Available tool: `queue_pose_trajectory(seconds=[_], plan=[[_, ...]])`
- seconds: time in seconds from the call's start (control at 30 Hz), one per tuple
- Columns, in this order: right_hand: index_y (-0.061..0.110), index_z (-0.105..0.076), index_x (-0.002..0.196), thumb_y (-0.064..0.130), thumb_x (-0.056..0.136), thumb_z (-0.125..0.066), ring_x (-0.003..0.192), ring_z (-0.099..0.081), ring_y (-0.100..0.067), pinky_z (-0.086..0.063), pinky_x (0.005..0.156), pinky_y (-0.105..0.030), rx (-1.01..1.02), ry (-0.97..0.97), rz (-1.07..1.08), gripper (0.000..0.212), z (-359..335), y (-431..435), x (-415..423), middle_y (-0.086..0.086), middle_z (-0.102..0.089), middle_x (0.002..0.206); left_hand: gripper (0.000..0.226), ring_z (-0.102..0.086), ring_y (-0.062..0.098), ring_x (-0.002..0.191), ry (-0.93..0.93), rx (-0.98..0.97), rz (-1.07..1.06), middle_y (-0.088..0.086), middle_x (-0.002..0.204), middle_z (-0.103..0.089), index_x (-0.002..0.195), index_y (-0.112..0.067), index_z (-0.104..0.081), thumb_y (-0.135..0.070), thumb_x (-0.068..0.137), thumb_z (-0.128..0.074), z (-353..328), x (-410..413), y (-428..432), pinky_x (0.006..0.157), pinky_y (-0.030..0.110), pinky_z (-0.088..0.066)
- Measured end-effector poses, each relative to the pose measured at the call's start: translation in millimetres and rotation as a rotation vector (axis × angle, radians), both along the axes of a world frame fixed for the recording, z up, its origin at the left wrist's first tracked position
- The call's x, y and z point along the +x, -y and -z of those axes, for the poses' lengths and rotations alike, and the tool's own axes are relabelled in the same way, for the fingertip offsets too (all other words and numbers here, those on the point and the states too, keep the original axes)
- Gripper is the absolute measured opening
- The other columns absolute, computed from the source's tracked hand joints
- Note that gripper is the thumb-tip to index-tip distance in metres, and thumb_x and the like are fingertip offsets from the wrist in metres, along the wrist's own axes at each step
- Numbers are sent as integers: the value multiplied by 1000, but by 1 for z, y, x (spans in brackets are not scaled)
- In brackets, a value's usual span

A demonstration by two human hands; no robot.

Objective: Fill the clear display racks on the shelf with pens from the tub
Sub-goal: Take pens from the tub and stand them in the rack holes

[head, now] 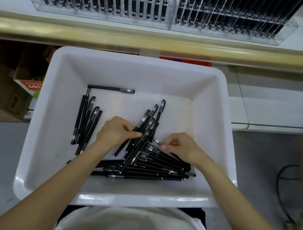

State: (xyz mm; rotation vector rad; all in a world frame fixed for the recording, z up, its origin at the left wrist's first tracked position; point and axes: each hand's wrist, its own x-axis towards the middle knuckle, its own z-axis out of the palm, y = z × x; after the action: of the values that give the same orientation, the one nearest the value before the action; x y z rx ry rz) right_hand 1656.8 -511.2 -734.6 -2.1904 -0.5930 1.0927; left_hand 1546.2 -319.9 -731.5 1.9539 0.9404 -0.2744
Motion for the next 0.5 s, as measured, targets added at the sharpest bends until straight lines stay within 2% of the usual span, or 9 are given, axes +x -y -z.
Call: queue_pose_trajectory(seconds=[0.07,0.1,0.17,0.27,0.37,0.5], plan=[[22,-61,68,18,86,-70,72,-59,-8,-46,73,-21,78,8,51,21,-8,-1,3,5,-64,72,33,-57,19,69,43,-83,-55,-1,57,-59,54,-13,-61,-33,73,-81,-6,-1,-6,74,33,-51],[20,-61,70,16,88,-67,72,-61,-10,-48,74,-23,126,-14,79,19,-14,-3,4,2,-66,73,31,-56,18,68,62,-108,-71,4,59,-62,56,-10,-65,-31,74,-80,-9,-2,-9,70,32,-51],[12,-61,77,10,91,-62,68,-65,-13,-53,72,-27,218,-102,134,14,-29,-8,6,-5,-68,74,28,-58,17,72,103,-147,-85,16,78,-70,70,-1,-71,-27,77,-78,-20,-3,-15,63,27,-50],[6,-60,89,4,90,-62,70,-66,-17,-56,75,-36,290,-150,133,3,-52,-20,8,-12,-69,77,22,-59,14,74,159,-195,-112,11,85,-71,81,-2,-73,-24,80,-75,-36,-4,-28,54,15,-47],[9,-57,108,-1,85,-67,73,-69,-19,-57,77,-36,303,-148,79,26,-73,-40,12,-12,-67,80,21,-60,8,71,245,-233,-139,10,87,-71,92,-3,-74,-20,81,-74,-56,-12,-44,53,11,-47],[23,-51,122,-4,86,-64,84,-71,-31,-54,83,-54,387,-80,26,47,-102,-83,12,-9,-65,86,13,-62,13,80,397,-215,-263,14,96,-72,92,-8,-75,-17,85,-69,-87,-27,-70,58,14,-50]])
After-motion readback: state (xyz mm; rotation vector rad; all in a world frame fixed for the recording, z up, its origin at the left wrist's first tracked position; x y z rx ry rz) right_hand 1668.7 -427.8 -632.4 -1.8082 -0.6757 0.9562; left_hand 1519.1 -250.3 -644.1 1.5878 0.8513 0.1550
